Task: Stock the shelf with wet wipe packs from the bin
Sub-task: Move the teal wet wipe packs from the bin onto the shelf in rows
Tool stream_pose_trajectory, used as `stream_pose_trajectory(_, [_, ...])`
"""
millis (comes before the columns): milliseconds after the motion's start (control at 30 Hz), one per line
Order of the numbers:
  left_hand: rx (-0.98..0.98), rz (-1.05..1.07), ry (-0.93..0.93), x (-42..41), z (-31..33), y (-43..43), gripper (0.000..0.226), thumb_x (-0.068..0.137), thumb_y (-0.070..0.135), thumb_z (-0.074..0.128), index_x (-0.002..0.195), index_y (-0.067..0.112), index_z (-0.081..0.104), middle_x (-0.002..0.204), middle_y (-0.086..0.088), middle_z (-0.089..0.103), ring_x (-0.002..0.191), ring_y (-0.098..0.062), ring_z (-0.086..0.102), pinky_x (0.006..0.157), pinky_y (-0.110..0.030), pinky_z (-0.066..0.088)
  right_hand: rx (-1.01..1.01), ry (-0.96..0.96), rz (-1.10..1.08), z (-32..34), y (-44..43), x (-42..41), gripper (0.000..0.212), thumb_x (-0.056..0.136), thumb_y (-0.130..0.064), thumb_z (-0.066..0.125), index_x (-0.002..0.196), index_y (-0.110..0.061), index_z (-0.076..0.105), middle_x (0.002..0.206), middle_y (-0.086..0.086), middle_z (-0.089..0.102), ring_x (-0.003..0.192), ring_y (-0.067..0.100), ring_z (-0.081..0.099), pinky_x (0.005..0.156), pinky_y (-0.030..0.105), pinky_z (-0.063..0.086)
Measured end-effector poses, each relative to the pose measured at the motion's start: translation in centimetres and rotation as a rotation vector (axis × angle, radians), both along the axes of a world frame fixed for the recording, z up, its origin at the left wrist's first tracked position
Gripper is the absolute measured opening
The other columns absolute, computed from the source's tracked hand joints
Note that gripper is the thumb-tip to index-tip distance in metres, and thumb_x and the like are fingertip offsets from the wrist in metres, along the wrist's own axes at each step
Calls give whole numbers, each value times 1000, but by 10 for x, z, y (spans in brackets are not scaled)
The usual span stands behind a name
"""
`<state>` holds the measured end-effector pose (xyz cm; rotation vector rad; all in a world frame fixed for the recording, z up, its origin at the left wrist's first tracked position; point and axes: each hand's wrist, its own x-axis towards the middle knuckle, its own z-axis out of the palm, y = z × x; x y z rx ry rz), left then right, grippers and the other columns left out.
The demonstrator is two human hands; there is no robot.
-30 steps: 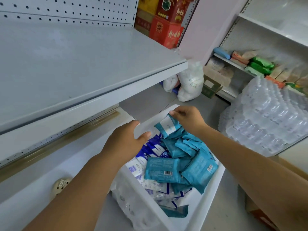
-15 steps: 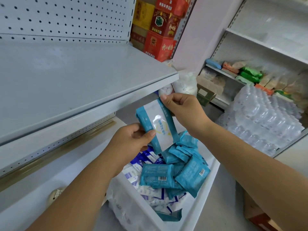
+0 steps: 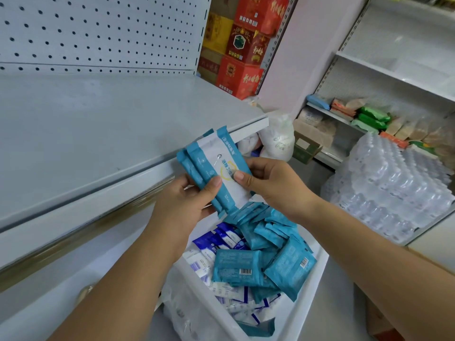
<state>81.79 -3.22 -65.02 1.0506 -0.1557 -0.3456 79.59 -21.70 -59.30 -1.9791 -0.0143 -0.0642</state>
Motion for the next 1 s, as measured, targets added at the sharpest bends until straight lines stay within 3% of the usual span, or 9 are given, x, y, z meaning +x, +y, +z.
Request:
stream_pose_trajectory(100, [-29, 40, -23, 2, 2, 3, 37, 86, 21, 72, 121, 16, 65, 112, -2, 75, 102, -21, 73, 84, -39, 59, 70, -51, -51, 2, 2, 3, 23, 96, -16, 64, 115, -5, 67, 103, 7, 77, 97, 22, 74, 83, 31, 60])
stream_pose_trajectory(367, [-55, 102, -6, 6, 0, 9, 28, 95, 17, 64, 123, 21, 65, 112, -3, 75, 104, -22, 72, 87, -40, 57, 236, -102, -228, 13, -7, 13, 24, 99, -15, 59, 120, -4, 64, 108, 10, 76, 96, 23, 73, 80, 33, 62])
stream_pose_trajectory(600, [-54, 99, -37, 1, 6, 10, 28, 100, 17, 57, 126, 23, 63, 116, 1, 74, 107, -20, 71, 94, -45, 55, 207, -119, -183, 18, 1, 7, 24, 97, -17, 62, 118, -5, 66, 109, 9, 76, 99, 24, 73, 87, 36, 60])
stream_pose_trajectory(700, [-84, 106, -32, -4, 16, 13, 25, 102, 21, 54, 124, 21, 64, 115, 0, 74, 105, -21, 72, 94, -43, 55, 107, -126, -148, 25, 13, 7, 24, 95, -21, 66, 115, -8, 70, 109, 9, 76, 104, 28, 72, 96, 45, 56])
stream_pose_trajectory(800, [-112, 107, -30, -8, 31, 24, 28, 100, 29, 55, 126, 20, 62, 115, -4, 74, 103, -22, 73, 91, -42, 55, 13, -112, -72, 36, 36, 9, 22, 91, -28, 70, 110, -16, 73, 106, 7, 76, 104, 33, 70, 95, 51, 55])
stream_pose_trajectory(867, [-101, 138, -40, -11, 41, 36, 36, 97, 36, 58, 129, 21, 60, 117, -5, 73, 103, -23, 73, 90, -43, 57, 0, -115, -4, 44, 56, 11, 23, 91, -27, 70, 111, -15, 73, 100, 2, 77, 92, 23, 73, 83, 40, 60])
stream_pose_trajectory(933, [-100, 211, -55, -13, 50, 51, 39, 95, 36, 62, 131, 21, 59, 117, -4, 73, 102, -24, 73, 86, -44, 59, 8, -147, 51, 51, 78, 15, 22, 92, -24, 70, 110, -13, 74, 93, 1, 77, 77, 10, 68, 69, 24, 54])
stream_pose_trajectory(1000, [-84, 326, -77, -14, 59, 68, 36, 95, 32, 64, 129, 22, 60, 113, -4, 75, 99, -24, 74, 81, -44, 61, 29, -181, 97, 56, 100, 19, 21, 92, -22, 71, 109, -11, 74, 93, 5, 76, 74, 8, 65, 65, 21, 51])
